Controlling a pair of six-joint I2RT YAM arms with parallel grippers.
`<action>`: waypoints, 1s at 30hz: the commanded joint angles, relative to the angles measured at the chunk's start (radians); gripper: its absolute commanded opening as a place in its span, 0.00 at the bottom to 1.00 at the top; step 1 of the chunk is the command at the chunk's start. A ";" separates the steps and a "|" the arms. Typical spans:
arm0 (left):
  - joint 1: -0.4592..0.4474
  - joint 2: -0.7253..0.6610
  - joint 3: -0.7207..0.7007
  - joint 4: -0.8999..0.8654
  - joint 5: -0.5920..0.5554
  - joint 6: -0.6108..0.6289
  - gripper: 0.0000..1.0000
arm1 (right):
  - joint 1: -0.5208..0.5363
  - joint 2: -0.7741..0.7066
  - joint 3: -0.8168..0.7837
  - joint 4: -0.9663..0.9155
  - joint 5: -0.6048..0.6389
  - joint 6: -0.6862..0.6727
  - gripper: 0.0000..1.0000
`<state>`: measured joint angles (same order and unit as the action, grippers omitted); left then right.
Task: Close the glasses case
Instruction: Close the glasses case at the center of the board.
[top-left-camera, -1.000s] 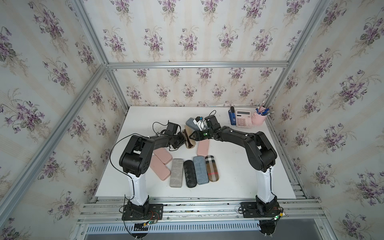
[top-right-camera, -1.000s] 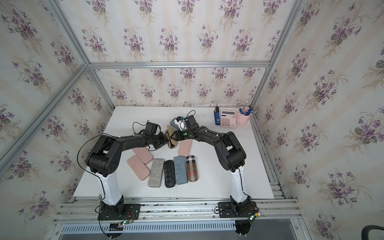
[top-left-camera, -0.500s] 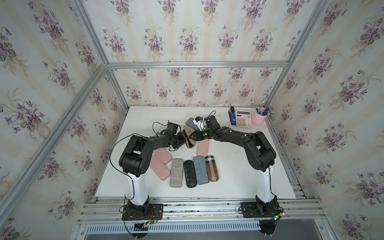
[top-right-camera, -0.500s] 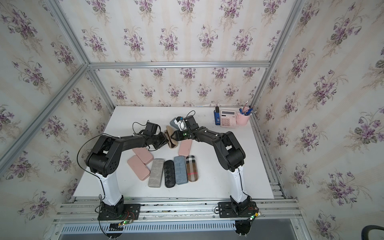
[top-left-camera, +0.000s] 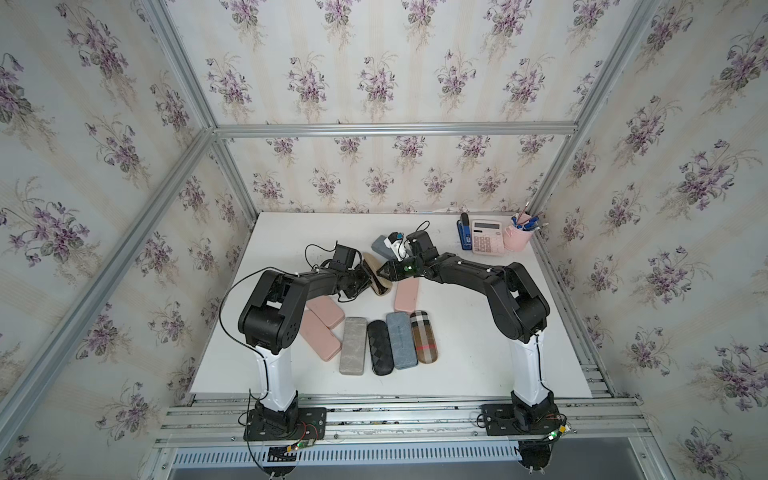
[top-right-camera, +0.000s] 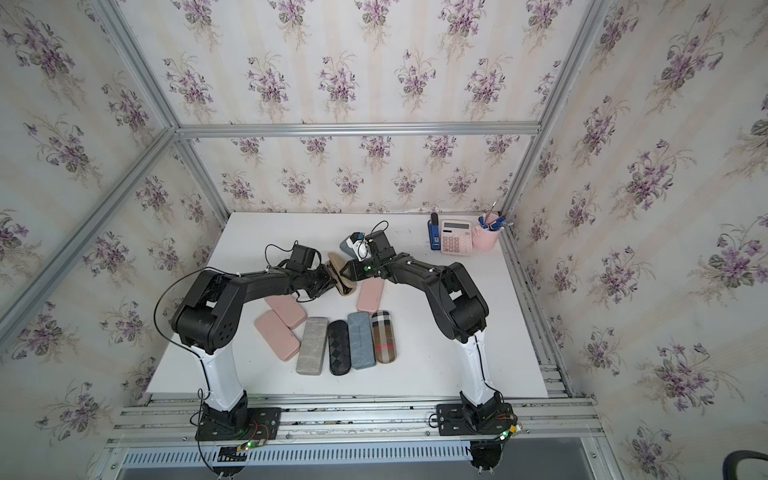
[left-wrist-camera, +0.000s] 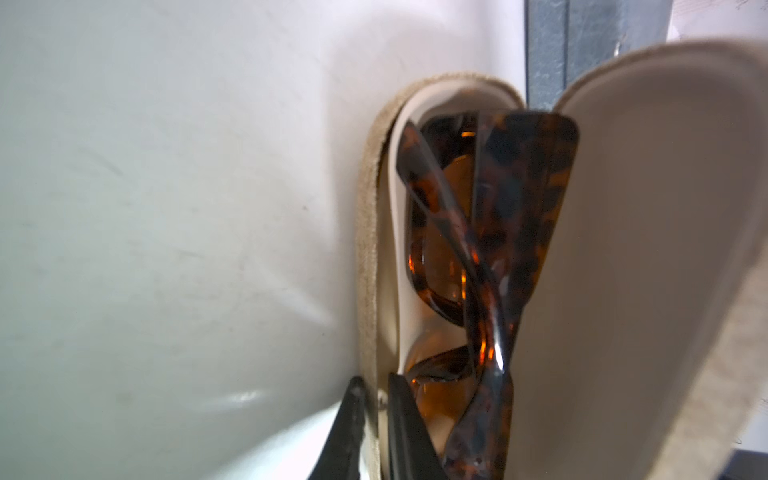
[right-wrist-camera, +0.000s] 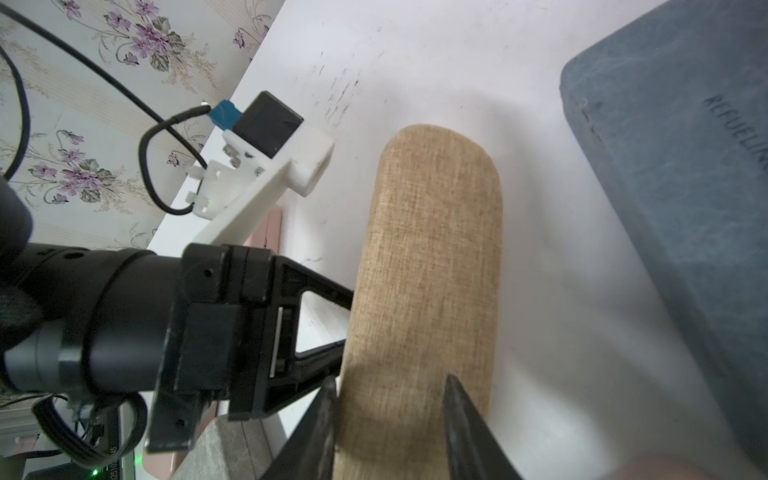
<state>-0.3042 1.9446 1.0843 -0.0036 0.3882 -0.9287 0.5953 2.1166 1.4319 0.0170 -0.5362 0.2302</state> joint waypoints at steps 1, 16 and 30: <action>-0.006 -0.001 0.002 0.022 0.052 0.012 0.15 | 0.017 0.021 -0.002 -0.100 -0.027 -0.011 0.39; -0.006 -0.001 0.000 0.026 0.052 0.012 0.14 | 0.019 0.026 0.002 -0.097 -0.031 -0.008 0.38; -0.008 -0.075 -0.041 0.093 0.070 0.013 0.22 | 0.044 0.023 0.003 -0.135 0.062 -0.040 0.39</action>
<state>-0.3069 1.8900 1.0458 0.0101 0.3965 -0.9279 0.6258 2.1319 1.4380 -0.0227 -0.5266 0.2050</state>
